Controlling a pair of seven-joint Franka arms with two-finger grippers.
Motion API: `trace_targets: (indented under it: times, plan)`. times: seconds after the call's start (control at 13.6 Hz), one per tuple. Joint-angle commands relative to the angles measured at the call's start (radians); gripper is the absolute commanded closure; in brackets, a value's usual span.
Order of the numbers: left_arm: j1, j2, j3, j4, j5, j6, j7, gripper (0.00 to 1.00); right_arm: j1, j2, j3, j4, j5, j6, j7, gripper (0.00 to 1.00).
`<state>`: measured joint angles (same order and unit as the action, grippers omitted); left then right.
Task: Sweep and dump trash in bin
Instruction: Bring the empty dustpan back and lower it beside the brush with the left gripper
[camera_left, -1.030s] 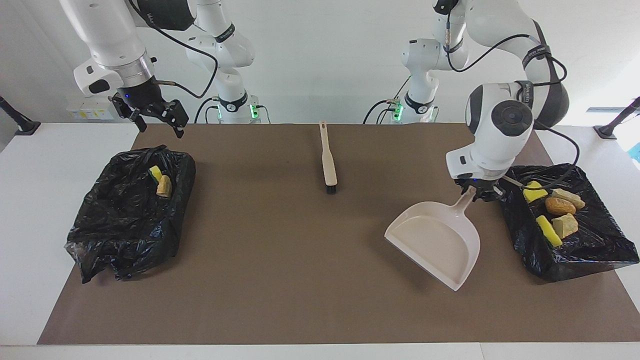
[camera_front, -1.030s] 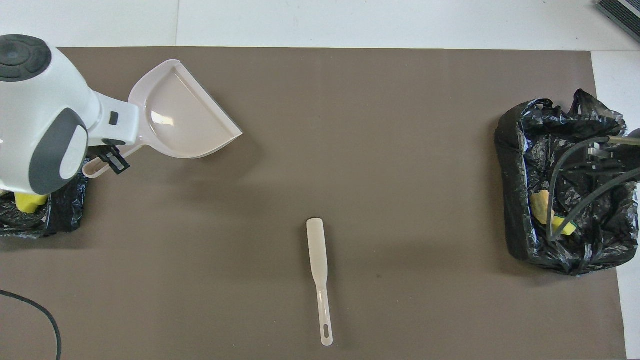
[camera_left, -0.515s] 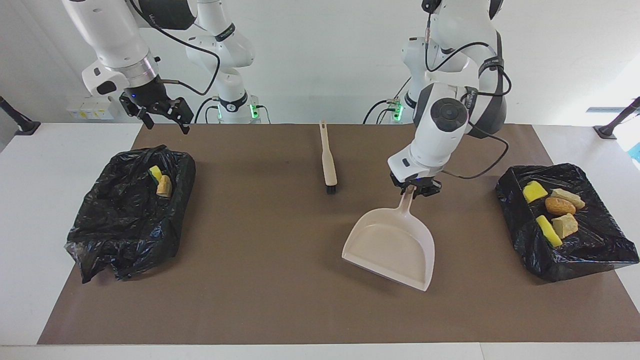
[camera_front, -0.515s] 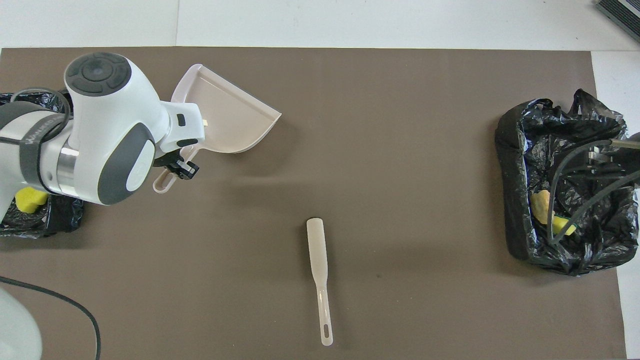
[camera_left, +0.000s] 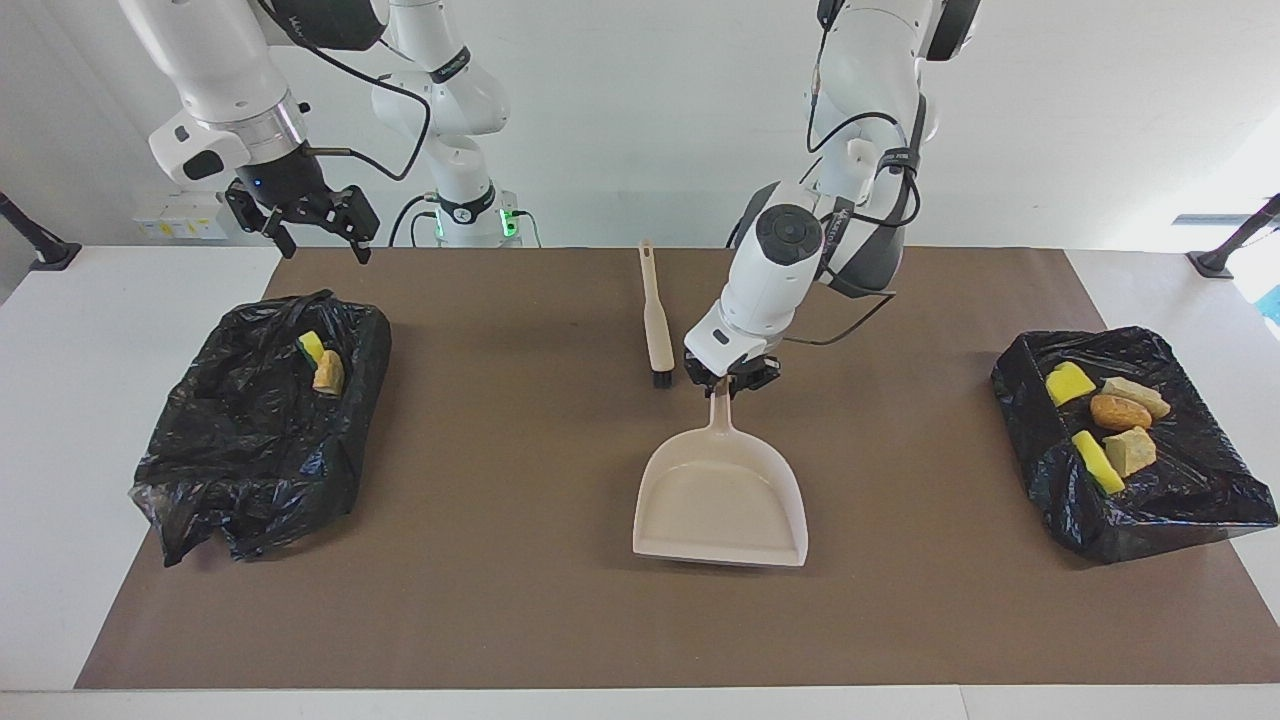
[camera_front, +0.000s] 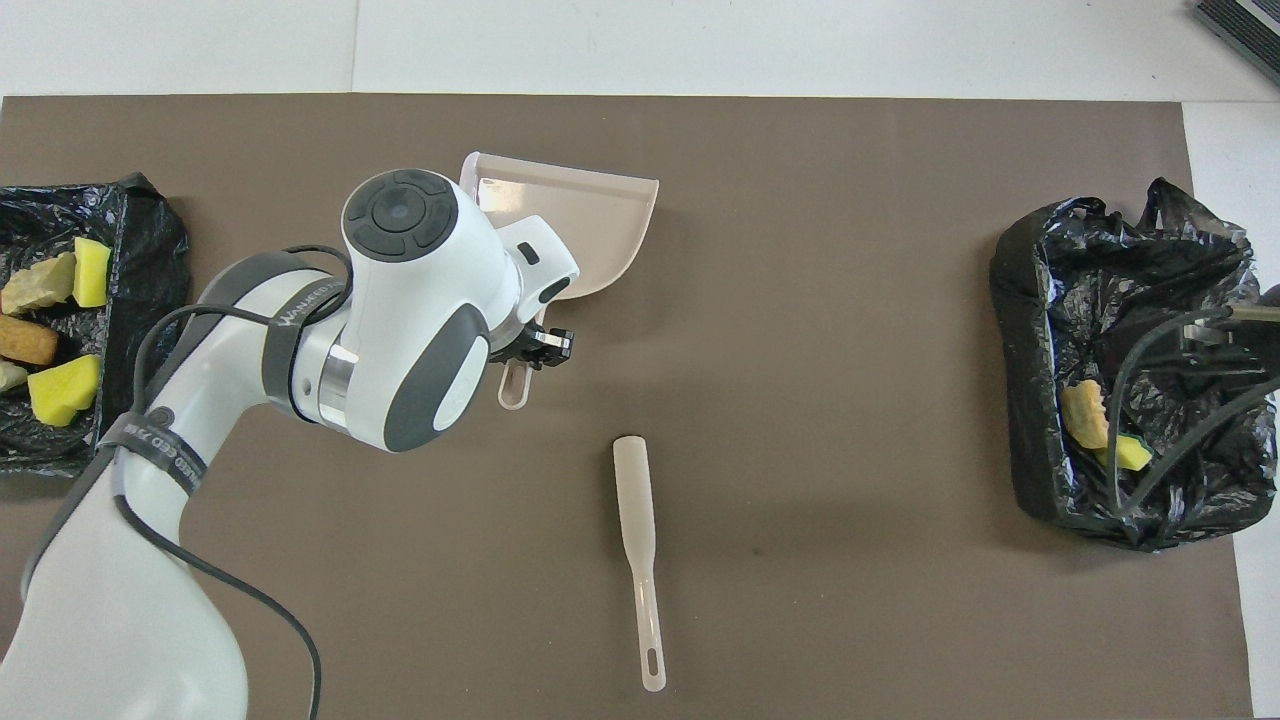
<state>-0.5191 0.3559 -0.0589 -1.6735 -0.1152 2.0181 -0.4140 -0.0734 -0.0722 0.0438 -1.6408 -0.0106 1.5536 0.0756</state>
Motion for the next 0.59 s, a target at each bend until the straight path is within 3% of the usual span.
trace_targets:
  times: [0.0,0.44,0.52]
  plan:
    - [-0.047,-0.011,0.019,-0.032,-0.024,0.048,-0.089,1.00,-0.019,-0.001,0.004,0.010,-0.002,0.006,-0.034,0.00]
    - [-0.099,0.055,0.021,-0.031,-0.041,0.136,-0.178,1.00,-0.019,-0.009,0.007,0.001,0.013,0.000,-0.028,0.00]
    - [-0.098,0.052,0.021,-0.029,-0.041,0.133,-0.181,0.31,-0.008,-0.009,0.013,0.003,0.014,0.000,-0.028,0.00]
